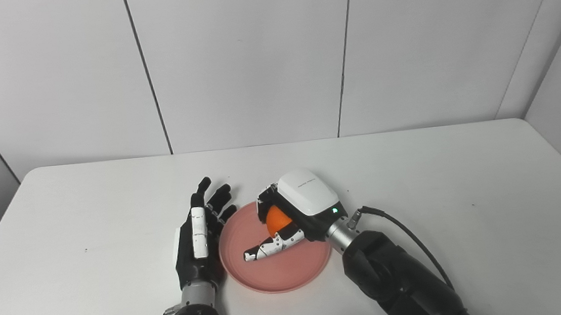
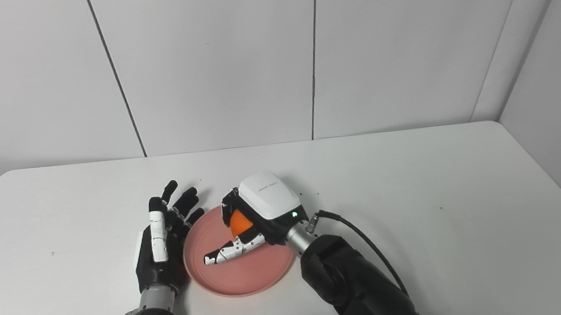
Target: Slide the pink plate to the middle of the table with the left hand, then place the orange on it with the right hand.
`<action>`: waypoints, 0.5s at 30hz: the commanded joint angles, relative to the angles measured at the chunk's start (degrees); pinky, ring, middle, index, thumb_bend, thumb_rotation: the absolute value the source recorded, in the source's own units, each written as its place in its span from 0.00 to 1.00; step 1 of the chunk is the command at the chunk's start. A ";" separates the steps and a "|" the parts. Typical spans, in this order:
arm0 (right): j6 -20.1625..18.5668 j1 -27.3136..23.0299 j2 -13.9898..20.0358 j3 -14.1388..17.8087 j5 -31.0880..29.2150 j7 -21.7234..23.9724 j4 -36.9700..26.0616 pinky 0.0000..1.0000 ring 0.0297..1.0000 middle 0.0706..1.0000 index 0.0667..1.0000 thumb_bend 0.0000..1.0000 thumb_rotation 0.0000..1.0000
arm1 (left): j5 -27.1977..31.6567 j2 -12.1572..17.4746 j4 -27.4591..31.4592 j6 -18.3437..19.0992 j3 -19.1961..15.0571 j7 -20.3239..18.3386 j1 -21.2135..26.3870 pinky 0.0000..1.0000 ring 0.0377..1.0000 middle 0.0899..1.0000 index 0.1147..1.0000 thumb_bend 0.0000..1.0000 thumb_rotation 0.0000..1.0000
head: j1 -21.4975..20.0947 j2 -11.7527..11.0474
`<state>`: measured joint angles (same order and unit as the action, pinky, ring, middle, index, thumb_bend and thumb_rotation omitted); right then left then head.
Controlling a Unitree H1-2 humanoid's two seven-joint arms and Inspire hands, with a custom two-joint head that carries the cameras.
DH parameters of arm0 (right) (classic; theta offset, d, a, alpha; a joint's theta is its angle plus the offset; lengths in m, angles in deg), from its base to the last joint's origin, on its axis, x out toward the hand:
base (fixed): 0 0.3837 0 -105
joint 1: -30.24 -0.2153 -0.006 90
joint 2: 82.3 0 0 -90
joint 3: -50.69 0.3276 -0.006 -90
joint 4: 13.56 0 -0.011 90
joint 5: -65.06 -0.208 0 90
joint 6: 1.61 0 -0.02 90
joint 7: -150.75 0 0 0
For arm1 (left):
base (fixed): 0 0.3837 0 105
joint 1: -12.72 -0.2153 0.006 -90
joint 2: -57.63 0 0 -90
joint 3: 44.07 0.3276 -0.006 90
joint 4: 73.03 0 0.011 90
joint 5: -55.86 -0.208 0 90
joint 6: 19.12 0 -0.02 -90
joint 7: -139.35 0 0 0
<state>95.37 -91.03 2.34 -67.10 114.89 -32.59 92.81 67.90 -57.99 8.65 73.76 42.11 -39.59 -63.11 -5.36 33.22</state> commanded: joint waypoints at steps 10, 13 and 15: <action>1.81 -1.55 -0.44 -0.26 -0.01 -1.21 -2.16 0.14 0.18 0.23 0.26 0.83 0.82 | 0.94 -2.25 -0.26 2.63 -0.48 2.44 -1.57 0.81 0.83 0.76 0.85 0.92 0.83 | 0.03 0.21; 2.05 -1.48 -0.27 -0.54 0.23 -1.38 -2.12 0.15 0.18 0.24 0.28 0.82 0.82 | 1.26 -2.24 -0.29 2.64 -0.48 2.47 -1.54 0.79 0.81 0.75 0.85 0.93 0.82 | 0.03 0.24; 2.33 -1.44 -0.22 -0.61 0.26 -1.72 -1.97 0.15 0.18 0.24 0.28 0.83 0.82 | 1.39 -2.20 -0.33 2.64 -0.50 2.45 -1.51 0.80 0.81 0.74 0.85 0.92 0.82 | 0.00 0.22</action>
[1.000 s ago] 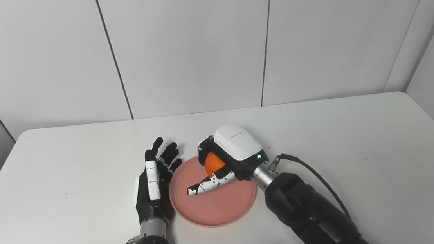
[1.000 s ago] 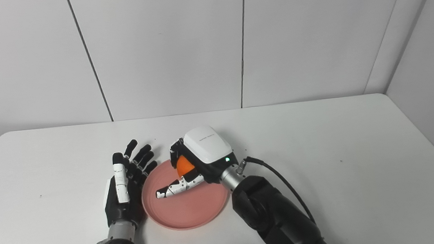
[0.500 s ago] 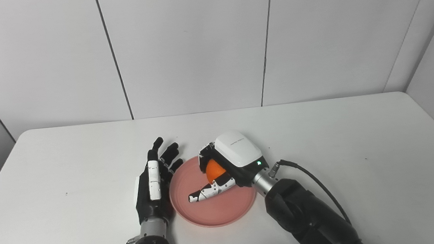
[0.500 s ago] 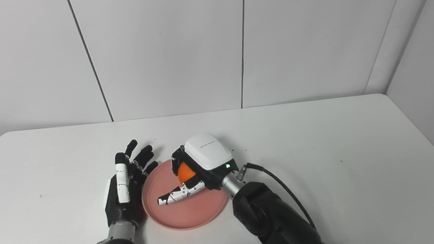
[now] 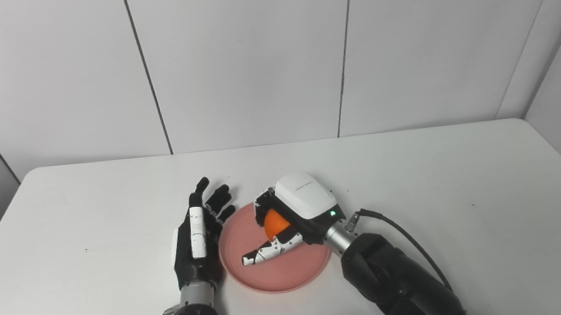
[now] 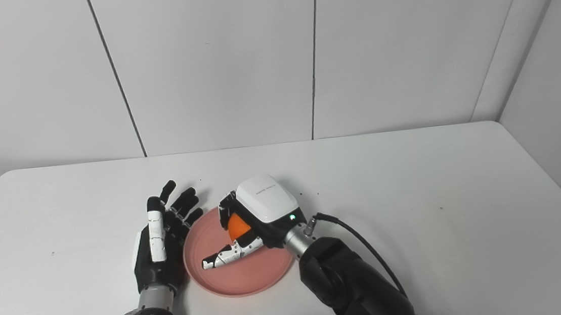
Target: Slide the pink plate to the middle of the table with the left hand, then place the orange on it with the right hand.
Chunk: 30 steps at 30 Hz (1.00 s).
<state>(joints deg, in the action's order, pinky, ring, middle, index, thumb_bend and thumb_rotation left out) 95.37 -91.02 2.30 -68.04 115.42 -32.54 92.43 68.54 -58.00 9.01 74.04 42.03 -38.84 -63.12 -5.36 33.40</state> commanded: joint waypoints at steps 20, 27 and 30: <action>1.18 -2.00 0.67 -0.93 3.83 -2.42 -0.31 0.43 0.47 0.55 0.63 0.93 0.97 | 0.52 -1.69 -0.51 2.73 -0.22 1.44 -1.31 0.82 0.80 0.74 0.85 0.92 0.83 | -0.27 0.07; 1.30 -2.08 0.77 -0.71 3.69 -2.39 -0.19 0.52 0.52 0.59 0.64 0.93 0.96 | 0.60 -1.66 -0.80 2.72 -0.27 1.35 -1.14 0.84 0.81 0.74 0.85 0.91 0.83 | -0.29 -0.05; 1.59 -2.21 0.76 -0.58 3.65 -2.88 0.01 0.52 0.53 0.58 0.63 0.93 0.95 | 0.53 -1.64 -0.80 2.84 -0.30 1.47 -1.07 0.82 0.81 0.73 0.85 0.91 0.83 | -0.34 -0.13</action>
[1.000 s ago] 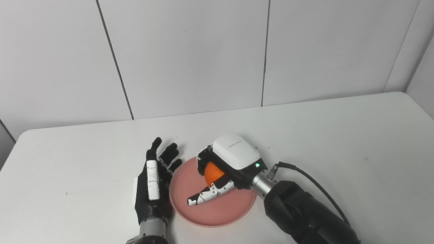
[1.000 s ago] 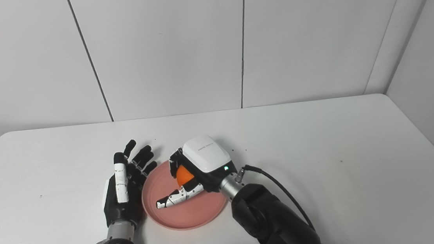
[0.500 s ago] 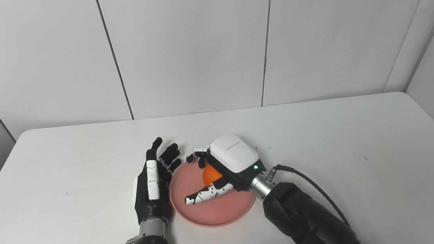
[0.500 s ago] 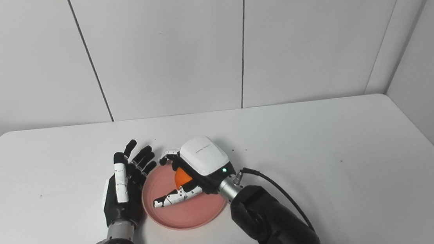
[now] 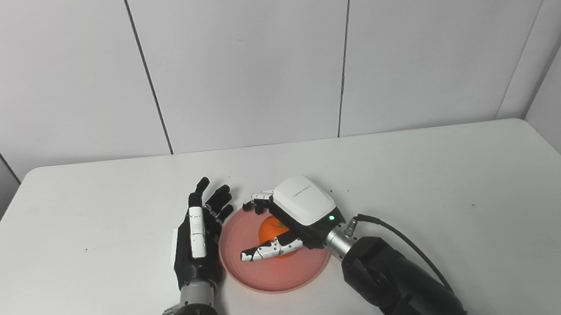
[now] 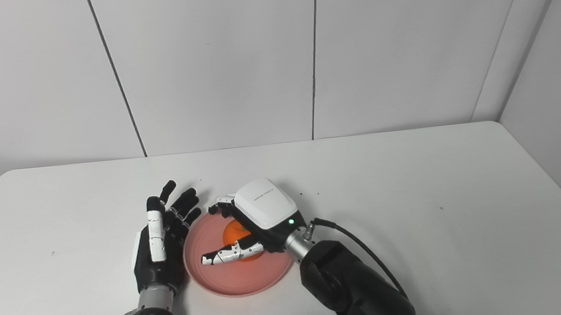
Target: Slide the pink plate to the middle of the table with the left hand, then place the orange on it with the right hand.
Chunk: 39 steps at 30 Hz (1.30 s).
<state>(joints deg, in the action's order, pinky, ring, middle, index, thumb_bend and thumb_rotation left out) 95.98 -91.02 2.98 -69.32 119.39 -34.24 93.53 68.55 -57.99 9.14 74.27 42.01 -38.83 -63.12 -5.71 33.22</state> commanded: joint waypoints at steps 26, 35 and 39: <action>-1.59 0.43 -6.65 15.50 -18.55 -1.94 -9.20 0.58 0.67 0.72 0.72 0.92 0.96 | -0.31 -1.10 -1.99 1.35 0.31 1.12 -0.99 0.85 0.83 0.70 0.87 0.90 0.87 | -0.07 0.06; -5.12 2.34 -12.19 26.48 -35.52 -1.64 -5.79 0.87 0.92 0.92 0.90 0.89 0.99 | -0.33 0.11 -2.52 -0.16 -1.24 1.37 1.06 0.88 0.83 0.75 0.90 0.91 0.88 | -0.28 0.69; -6.40 3.05 -15.43 32.29 -42.88 -4.05 -2.92 0.92 0.92 0.91 0.91 0.88 0.99 | -0.79 1.30 -3.94 -1.86 -2.00 1.14 3.12 0.85 0.84 0.81 0.90 0.91 0.87 | -0.55 0.79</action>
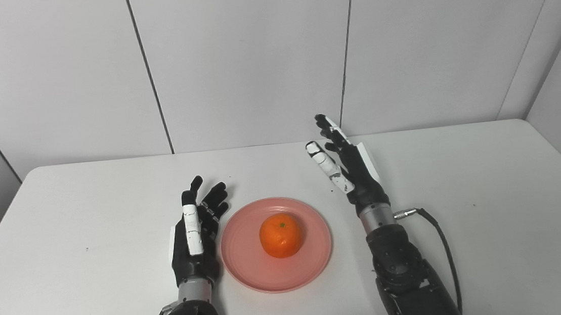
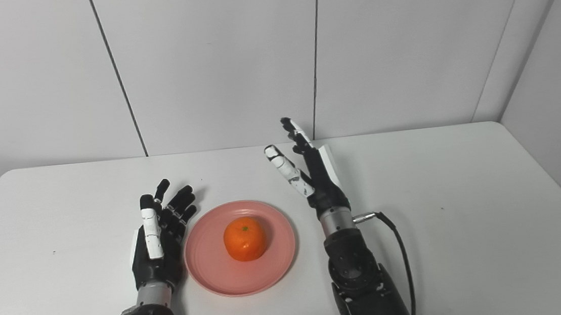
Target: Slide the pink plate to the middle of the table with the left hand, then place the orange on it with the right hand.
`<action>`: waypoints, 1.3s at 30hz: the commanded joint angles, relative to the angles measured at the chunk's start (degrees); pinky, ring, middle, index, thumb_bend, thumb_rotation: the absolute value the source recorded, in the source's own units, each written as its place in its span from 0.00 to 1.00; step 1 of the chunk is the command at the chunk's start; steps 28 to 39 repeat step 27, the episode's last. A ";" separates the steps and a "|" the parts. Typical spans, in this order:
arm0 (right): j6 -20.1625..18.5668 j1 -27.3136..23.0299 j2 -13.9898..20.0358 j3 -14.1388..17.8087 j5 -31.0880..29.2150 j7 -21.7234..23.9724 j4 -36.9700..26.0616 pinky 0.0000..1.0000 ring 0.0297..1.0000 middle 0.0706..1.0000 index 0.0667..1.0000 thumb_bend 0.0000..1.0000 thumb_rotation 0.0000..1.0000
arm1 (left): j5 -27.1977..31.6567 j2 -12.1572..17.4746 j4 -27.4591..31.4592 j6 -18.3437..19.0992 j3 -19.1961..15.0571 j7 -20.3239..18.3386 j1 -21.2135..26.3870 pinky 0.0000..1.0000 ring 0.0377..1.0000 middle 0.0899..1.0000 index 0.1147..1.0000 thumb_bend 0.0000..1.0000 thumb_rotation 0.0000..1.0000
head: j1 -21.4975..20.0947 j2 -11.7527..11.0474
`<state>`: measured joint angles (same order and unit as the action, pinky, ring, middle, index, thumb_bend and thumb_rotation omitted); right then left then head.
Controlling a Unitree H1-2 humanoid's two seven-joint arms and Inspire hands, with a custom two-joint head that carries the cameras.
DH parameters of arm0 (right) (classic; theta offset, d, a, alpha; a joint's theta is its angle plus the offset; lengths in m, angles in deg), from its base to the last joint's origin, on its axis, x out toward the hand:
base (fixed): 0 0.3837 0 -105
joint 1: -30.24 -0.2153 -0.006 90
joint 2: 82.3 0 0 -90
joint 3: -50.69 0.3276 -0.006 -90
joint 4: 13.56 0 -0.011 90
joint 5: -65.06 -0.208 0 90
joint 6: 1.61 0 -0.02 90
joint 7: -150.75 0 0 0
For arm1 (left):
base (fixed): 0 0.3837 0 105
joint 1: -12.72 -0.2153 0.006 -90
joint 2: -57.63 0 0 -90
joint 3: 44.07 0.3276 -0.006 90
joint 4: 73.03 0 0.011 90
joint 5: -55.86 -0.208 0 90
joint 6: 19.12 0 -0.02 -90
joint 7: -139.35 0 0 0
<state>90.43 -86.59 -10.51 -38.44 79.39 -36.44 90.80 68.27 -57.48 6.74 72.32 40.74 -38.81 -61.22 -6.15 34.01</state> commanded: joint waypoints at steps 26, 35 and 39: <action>8.93 4.58 -3.31 5.23 -15.08 -3.27 16.42 1.00 1.00 0.96 0.97 0.80 1.00 | -8.13 4.88 -10.42 -5.54 1.15 2.53 5.34 1.00 1.00 1.00 1.00 0.92 0.93 | -0.17 0.10; 9.06 4.60 -3.26 5.05 -15.13 -3.19 16.34 1.00 1.00 0.96 0.96 0.81 1.00 | -8.20 4.88 -10.39 -5.47 1.17 2.56 5.32 1.00 1.00 1.00 1.00 0.93 0.93 | -0.17 0.10; 9.06 4.60 -3.26 5.05 -15.13 -3.19 16.34 1.00 1.00 0.96 0.96 0.81 1.00 | -8.20 4.88 -10.39 -5.47 1.17 2.56 5.32 1.00 1.00 1.00 1.00 0.93 0.93 | -0.17 0.10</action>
